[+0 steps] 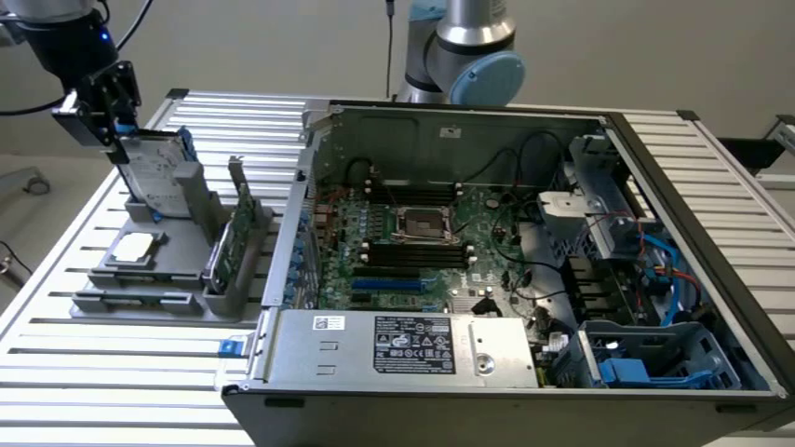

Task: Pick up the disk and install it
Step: 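Pick up the disk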

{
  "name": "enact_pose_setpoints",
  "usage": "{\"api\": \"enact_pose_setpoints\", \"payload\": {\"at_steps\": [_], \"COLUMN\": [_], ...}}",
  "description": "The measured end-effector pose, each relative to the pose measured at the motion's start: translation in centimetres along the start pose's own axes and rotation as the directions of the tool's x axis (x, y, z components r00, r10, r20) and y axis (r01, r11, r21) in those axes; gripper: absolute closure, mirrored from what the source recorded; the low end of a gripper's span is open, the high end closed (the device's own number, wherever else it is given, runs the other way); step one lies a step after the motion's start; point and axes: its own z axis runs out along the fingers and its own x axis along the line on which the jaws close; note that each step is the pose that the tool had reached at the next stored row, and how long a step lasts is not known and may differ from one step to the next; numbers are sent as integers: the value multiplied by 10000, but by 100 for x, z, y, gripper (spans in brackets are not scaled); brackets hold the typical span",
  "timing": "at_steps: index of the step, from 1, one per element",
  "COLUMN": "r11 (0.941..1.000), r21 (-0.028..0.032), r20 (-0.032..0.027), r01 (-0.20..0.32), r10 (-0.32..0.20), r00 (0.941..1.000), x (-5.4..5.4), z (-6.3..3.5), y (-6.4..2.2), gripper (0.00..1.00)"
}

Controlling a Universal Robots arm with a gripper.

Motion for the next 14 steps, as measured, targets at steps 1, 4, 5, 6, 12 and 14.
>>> {"api": "enact_pose_setpoints", "payload": {"at_steps": [1, 4, 5, 6, 12, 14], "r11": [10000, 10000, 10000, 10000, 9999, 9999], "r21": [-1, -2, -1, -1, -6, -6], "r20": [0, -1, 0, 0, -2, -1], "r01": [-10, -37, -46, -56, -114, -128], "r10": [10, 37, 46, 56, 114, 128], "r00": [10000, 10000, 10000, 10000, 9999, 9999], "x": [0, -1, -1, -1, -3, -4], "z": [3, 14, 19, 25, 52, 59], "y": [0, 0, 0, 0, 1, 0], "gripper": [46, 46, 46, 46, 46, 46]}}
